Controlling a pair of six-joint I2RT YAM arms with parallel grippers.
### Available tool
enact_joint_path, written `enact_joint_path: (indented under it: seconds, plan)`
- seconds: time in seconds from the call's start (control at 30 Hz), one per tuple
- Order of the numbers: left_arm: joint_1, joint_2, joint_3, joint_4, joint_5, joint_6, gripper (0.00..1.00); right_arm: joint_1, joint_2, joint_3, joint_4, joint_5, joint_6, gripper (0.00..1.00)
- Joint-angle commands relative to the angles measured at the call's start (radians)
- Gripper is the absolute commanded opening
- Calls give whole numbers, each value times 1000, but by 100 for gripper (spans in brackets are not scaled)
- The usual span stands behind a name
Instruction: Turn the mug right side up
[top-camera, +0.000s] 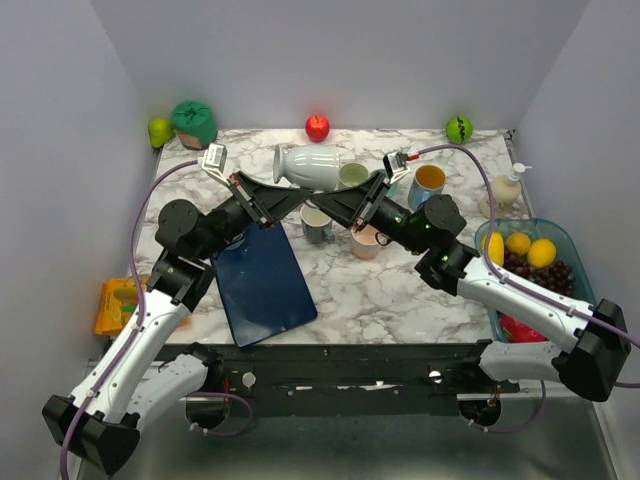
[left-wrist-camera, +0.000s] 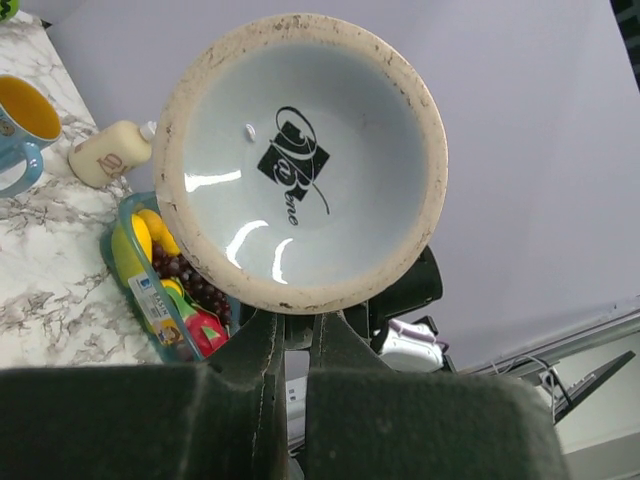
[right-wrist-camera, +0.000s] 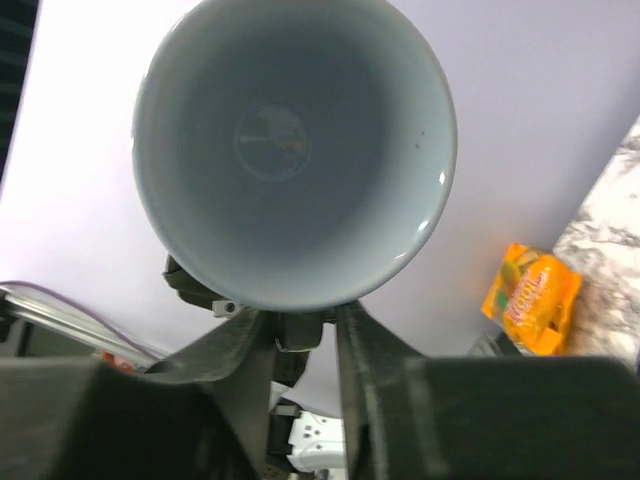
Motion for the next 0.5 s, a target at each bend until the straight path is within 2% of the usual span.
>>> enact_joint_path:
  seconds: [0.0,0.27,0.47]
  plan:
    - [-19,0,25,98,38,-6,0,7,27,-18,127,82,32,31]
    - [-42,3,-12,90,37,6,0,8,59,-39,252,116,60,29]
    - [-47,-6,-44,88,32,23,0,8,71,-40,287,145,91,37]
